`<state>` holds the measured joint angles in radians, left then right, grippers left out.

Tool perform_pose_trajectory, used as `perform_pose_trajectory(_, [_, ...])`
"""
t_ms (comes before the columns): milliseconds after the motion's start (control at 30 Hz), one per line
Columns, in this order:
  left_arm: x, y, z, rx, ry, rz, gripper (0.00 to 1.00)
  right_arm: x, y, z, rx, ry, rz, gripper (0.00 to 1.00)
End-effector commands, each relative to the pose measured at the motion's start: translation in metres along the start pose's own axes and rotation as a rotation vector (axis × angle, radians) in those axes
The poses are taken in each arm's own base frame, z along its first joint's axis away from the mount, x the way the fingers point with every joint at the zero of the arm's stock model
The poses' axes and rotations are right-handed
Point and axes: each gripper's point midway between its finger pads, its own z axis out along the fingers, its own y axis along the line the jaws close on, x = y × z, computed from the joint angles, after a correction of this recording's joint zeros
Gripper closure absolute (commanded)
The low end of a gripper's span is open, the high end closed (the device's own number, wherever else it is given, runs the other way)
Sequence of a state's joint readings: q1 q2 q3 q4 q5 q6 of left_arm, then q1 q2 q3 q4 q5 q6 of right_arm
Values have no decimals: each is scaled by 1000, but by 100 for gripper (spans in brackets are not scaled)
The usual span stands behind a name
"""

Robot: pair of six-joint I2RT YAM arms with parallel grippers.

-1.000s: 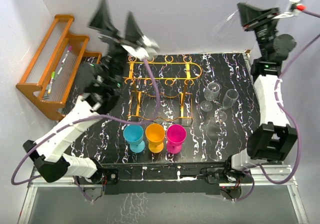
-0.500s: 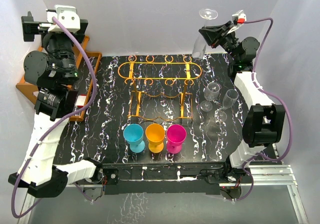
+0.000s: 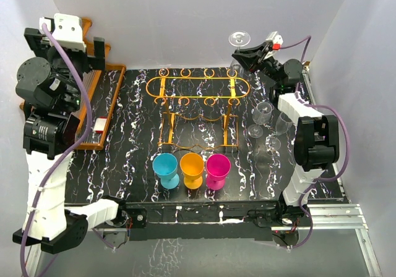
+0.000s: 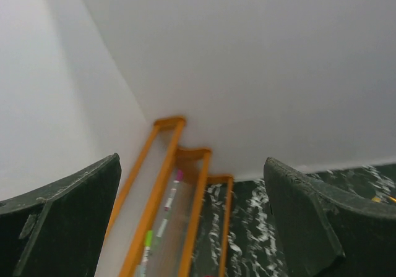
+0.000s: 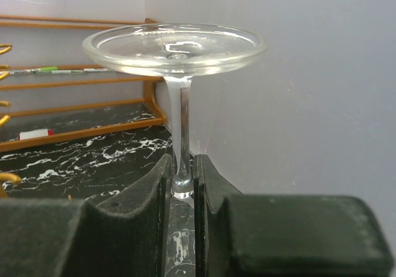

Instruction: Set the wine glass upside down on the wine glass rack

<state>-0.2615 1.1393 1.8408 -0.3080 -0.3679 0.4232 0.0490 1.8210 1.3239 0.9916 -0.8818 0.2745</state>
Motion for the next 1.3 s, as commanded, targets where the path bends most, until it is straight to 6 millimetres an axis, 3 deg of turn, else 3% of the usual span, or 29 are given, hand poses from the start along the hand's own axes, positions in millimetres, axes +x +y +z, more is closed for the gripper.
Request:
perform_pose_trajectory(0, [11, -46, -23, 274, 46, -133, 3, -38, 4, -4, -3, -119, -141, 92])
perform_pose_trajectory(200, [23, -66, -34, 405, 88, -184, 3, -27, 10, -19, 3, -123, -145, 92])
perform_pose_trajectory(500, [37, -79, -30, 458, 144, -213, 3, -24, 27, -28, -23, -137, -148, 92])
perform_pose_trajectory(667, [44, -89, -27, 499, 174, -235, 3, -13, 36, -29, -49, -116, -149, 92])
perform_pose_trajectory(733, [45, -95, -28, 527, 183, -244, 3, -24, 43, -30, -63, -133, -172, 92])
perform_pose_trajectory(1000, [55, -107, -24, 568, 228, -258, 3, -24, 59, -29, -100, -143, -182, 92])
perform_pose_trajectory(1267, [61, -113, -19, 587, 248, -274, 3, -12, 68, -24, -153, -123, -174, 92])
